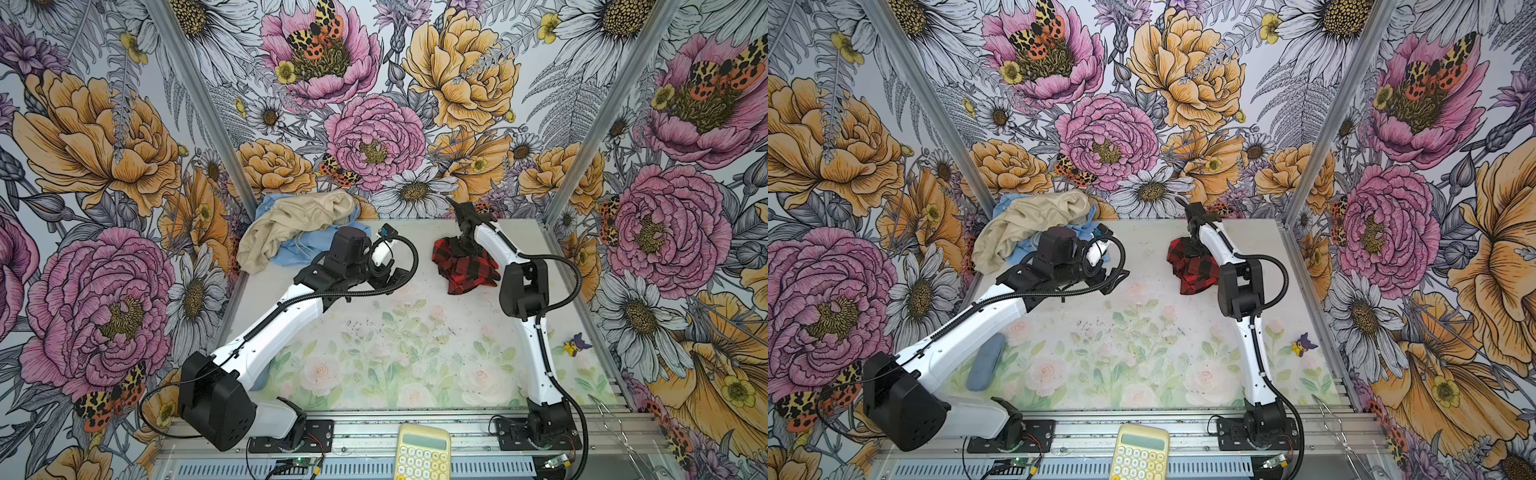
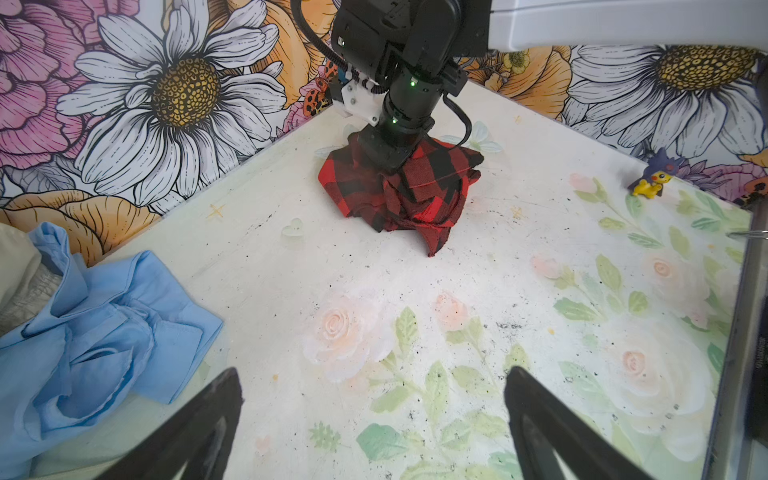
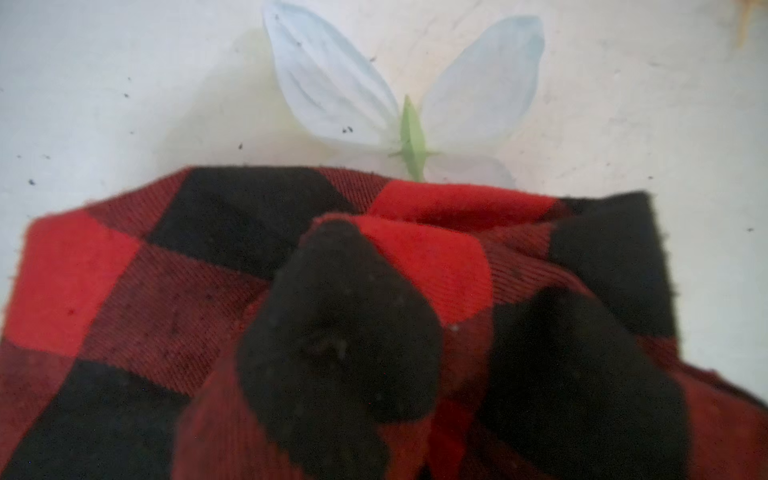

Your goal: Pick out a specific cloth from the pile

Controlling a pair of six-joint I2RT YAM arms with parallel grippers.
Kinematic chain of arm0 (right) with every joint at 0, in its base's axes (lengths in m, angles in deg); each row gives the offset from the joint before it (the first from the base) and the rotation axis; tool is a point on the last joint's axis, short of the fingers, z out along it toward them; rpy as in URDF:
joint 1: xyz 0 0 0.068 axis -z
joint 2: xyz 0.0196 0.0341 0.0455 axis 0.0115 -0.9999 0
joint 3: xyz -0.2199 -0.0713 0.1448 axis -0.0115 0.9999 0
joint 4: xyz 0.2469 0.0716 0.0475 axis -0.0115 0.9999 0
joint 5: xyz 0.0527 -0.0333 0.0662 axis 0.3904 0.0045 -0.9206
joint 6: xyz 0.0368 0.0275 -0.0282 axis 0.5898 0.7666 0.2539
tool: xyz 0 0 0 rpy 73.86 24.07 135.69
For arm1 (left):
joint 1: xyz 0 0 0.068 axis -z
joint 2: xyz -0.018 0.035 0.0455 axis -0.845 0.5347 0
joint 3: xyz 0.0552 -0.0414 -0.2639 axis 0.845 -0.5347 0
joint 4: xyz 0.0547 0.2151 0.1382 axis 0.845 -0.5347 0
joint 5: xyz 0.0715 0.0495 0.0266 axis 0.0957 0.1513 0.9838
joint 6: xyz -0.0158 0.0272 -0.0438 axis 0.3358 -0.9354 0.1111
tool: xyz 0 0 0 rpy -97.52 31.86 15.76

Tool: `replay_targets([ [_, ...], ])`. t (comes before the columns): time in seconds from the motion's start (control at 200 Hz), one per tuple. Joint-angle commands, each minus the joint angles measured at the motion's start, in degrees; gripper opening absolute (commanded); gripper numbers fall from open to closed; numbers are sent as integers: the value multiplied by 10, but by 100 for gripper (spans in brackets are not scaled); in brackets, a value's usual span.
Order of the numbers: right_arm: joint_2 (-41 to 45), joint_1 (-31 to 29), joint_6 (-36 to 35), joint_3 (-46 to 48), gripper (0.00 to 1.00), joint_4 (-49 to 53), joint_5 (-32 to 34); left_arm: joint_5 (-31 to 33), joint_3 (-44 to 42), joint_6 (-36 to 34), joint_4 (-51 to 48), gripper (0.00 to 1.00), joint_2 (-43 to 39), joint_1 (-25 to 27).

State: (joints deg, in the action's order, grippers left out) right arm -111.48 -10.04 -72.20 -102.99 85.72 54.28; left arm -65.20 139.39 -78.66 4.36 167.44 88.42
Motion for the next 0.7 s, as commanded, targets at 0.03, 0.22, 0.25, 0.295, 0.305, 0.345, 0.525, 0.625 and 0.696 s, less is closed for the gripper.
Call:
replay_targets([
  [0.03, 53, 49, 19, 0, 0, 45, 12, 0, -3, -7, 11, 99, -1, -2],
  [0.22, 111, 88, 12, -14, 0, 45, 53, 6, -3, -7, 12, 99, -11, -2],
  [0.25, 114, 96, 12, -18, 0, 46, 53, 7, -3, -8, 12, 99, -12, -2],
  [0.295, 117, 109, 14, -24, 0, 45, 51, 7, -3, -7, 12, 99, -14, -2],
  [0.305, 117, 112, 14, -26, 0, 45, 49, 7, -3, -7, 12, 99, -14, -2],
  [0.345, 115, 121, 13, -35, 0, 45, 36, 7, -3, -7, 12, 99, -15, -2],
  [0.525, 84, 148, 0, -98, 0, 45, 17, 9, -5, -7, 12, 99, -18, -2],
  [0.625, 76, 153, -2, -134, 0, 45, 39, 12, -6, -10, 12, 99, -20, -2],
  [0.696, 69, 156, 0, -156, 0, 45, 37, 6, -3, -8, 11, 99, -18, -6],
])
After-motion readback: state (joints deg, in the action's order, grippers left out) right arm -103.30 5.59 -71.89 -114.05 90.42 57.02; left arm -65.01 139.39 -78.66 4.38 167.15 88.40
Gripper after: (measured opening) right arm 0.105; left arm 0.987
